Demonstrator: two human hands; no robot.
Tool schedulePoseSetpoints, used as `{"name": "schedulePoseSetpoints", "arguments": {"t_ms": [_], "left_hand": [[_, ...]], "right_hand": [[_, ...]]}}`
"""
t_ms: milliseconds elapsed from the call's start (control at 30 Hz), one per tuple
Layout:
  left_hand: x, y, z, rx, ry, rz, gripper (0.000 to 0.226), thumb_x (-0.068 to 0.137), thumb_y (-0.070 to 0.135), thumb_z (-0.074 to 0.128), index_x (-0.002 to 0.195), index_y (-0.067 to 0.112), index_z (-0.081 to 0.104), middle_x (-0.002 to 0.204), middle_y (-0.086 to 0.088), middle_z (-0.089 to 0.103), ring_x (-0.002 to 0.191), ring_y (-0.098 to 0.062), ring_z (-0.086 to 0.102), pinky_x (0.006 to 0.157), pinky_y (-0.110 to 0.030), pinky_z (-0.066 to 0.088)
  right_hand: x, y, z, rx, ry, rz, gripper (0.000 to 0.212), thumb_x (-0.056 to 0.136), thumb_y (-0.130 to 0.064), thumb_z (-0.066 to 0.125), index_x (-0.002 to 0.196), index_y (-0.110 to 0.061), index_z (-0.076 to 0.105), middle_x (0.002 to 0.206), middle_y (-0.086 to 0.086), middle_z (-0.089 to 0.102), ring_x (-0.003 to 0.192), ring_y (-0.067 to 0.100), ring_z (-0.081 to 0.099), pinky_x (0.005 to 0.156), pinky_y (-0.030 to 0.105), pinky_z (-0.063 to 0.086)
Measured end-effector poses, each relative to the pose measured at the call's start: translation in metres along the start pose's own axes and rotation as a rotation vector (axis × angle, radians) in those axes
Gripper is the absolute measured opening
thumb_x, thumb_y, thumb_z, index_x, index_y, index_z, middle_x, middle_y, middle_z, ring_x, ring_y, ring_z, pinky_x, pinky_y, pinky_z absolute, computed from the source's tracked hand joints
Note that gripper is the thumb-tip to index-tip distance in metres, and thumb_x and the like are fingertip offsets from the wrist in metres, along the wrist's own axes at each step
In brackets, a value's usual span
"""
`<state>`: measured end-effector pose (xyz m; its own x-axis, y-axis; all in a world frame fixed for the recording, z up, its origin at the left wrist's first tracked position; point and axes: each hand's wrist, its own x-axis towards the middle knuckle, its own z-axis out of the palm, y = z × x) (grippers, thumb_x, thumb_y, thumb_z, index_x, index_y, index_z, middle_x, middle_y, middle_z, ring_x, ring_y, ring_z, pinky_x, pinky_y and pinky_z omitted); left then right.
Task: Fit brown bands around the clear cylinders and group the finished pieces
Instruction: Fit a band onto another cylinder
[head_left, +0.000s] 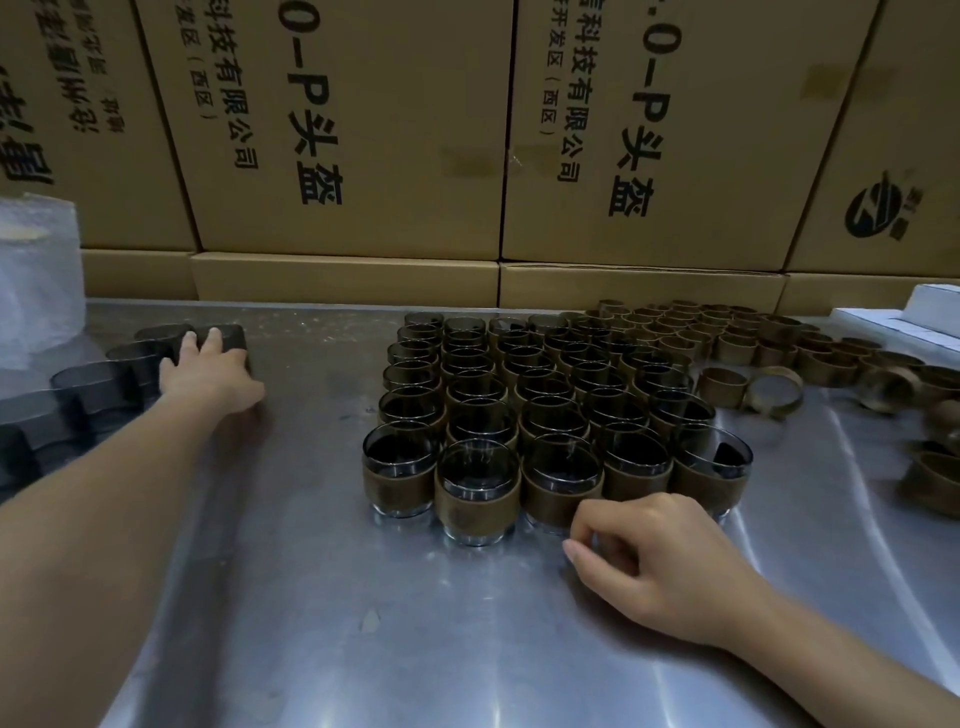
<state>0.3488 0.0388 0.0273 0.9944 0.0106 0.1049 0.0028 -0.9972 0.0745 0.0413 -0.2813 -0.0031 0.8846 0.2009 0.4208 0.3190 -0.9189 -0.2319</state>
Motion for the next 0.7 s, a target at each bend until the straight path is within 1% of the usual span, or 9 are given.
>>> {"name": "schedulePoseSetpoints", "arguments": {"t_ms": [100,200,300,400,433,467,567,633,700], "left_hand": [[0.000,-0.002,0.000,0.039,-0.036,0.005,0.058,0.097,0.035,0.047,0.149,0.017,0.031,0.161,-0.007,0.007,0.148,-0.031,-0.003,0.117,-0.052,0.009],[0.003,-0.005,-0.002,0.079,0.002,0.028,0.057,0.095,0.035,0.051,0.146,0.017,0.036,0.160,-0.009,0.012,0.147,-0.032,0.000,0.117,-0.051,0.011],[0.008,-0.006,-0.007,0.098,0.007,0.021,0.055,0.095,0.036,0.051,0.145,0.018,0.039,0.160,-0.010,0.010,0.147,-0.033,-0.001,0.118,-0.051,0.011],[0.010,-0.006,-0.009,0.112,-0.097,-0.008,0.058,0.094,0.042,0.050,0.146,0.018,0.038,0.160,-0.010,0.007,0.147,-0.033,-0.003,0.117,-0.050,0.010],[0.010,-0.006,-0.010,0.123,-0.123,-0.016,0.059,0.093,0.044,0.050,0.146,0.018,0.038,0.160,-0.011,0.008,0.147,-0.033,-0.002,0.116,-0.050,0.012],[0.010,-0.007,-0.010,0.141,-0.119,-0.015,0.059,0.093,0.045,0.051,0.144,0.018,0.040,0.159,-0.011,0.012,0.147,-0.034,0.003,0.116,-0.049,0.014],[0.008,-0.007,-0.016,0.227,-0.018,0.013,0.055,0.091,0.046,0.052,0.136,0.015,0.051,0.148,-0.013,0.030,0.140,-0.034,0.022,0.113,-0.047,0.021],[0.005,-0.007,-0.018,0.239,0.024,0.044,0.053,0.089,0.045,0.054,0.131,0.012,0.056,0.140,-0.013,0.034,0.132,-0.033,0.032,0.109,-0.043,0.029],[-0.002,-0.003,-0.018,0.215,0.018,0.083,0.048,0.089,0.042,0.055,0.125,0.011,0.060,0.136,-0.014,0.034,0.124,-0.034,0.040,0.102,-0.040,0.038]], "right_hand": [[0.000,0.000,-0.001,0.003,-0.019,0.009,0.023,0.085,-0.047,0.048,0.072,-0.030,0.057,0.046,-0.016,0.041,0.053,0.002,0.049,0.052,0.015,0.032],[0.000,-0.001,-0.002,0.011,-0.025,0.008,0.027,0.085,-0.051,0.043,0.071,-0.031,0.055,0.047,-0.016,0.041,0.054,0.003,0.050,0.052,0.014,0.032],[0.000,0.000,-0.001,0.011,-0.029,0.007,0.026,0.084,-0.052,0.043,0.071,-0.032,0.054,0.047,-0.016,0.042,0.055,0.003,0.051,0.052,0.013,0.032],[0.000,0.002,0.000,0.015,-0.024,0.014,0.021,0.084,-0.050,0.045,0.069,-0.035,0.048,0.048,-0.015,0.044,0.055,0.004,0.051,0.052,0.014,0.032],[0.000,0.002,0.000,0.015,-0.023,0.018,0.020,0.084,-0.049,0.045,0.069,-0.036,0.047,0.048,-0.015,0.044,0.055,0.004,0.051,0.052,0.014,0.032],[0.000,0.003,0.000,0.017,-0.023,0.019,0.020,0.084,-0.049,0.046,0.068,-0.037,0.047,0.048,-0.015,0.044,0.054,0.004,0.051,0.052,0.014,0.031],[0.001,0.003,0.000,0.019,-0.015,0.016,0.019,0.083,-0.049,0.045,0.068,-0.039,0.045,0.047,-0.016,0.043,0.052,0.002,0.050,0.051,0.013,0.030],[0.001,0.003,0.001,0.016,-0.011,0.014,0.019,0.083,-0.049,0.045,0.068,-0.039,0.045,0.046,-0.016,0.043,0.052,0.001,0.049,0.050,0.013,0.029],[0.001,0.003,0.001,0.016,-0.004,0.020,0.019,0.083,-0.049,0.045,0.067,-0.038,0.045,0.046,-0.016,0.043,0.051,0.001,0.048,0.051,0.013,0.029]]}}
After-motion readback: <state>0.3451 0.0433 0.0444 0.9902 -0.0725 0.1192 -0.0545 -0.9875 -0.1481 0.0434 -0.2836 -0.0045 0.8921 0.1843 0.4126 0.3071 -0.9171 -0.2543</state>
